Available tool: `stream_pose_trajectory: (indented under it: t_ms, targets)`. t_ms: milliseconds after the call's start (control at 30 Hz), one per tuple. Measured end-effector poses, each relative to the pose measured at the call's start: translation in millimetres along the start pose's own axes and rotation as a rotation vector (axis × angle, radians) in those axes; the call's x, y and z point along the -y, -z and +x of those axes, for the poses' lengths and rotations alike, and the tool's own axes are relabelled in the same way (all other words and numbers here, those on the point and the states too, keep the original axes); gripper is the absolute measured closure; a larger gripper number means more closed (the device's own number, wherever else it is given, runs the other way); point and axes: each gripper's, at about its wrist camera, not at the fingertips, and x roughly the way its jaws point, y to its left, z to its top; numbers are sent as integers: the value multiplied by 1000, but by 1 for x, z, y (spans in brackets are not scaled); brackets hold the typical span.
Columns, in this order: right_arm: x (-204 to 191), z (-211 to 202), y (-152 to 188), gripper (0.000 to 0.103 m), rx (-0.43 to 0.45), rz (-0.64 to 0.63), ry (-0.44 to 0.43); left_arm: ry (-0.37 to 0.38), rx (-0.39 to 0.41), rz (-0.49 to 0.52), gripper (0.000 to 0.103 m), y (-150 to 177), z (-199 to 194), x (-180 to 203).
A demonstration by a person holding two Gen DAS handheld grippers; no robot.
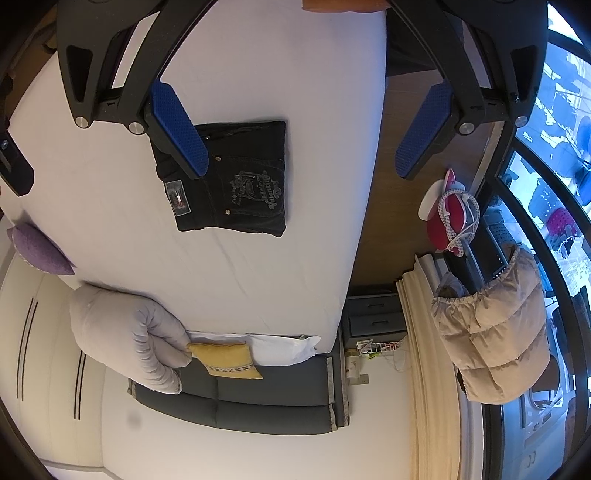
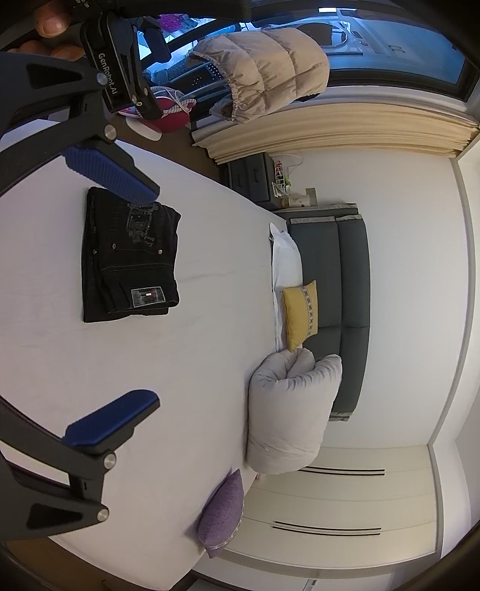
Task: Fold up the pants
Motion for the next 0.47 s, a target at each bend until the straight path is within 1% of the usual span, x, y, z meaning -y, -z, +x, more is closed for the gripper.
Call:
stream_pose_trajectory:
  t_ms: [300, 467]
  targets:
    - [4, 5, 5, 0, -16, 0, -7, 25, -23, -4, 0, 0, 9, 0]
    - [7, 8, 6, 0, -29, 0, -10, 2, -4, -5, 0, 1, 10, 0]
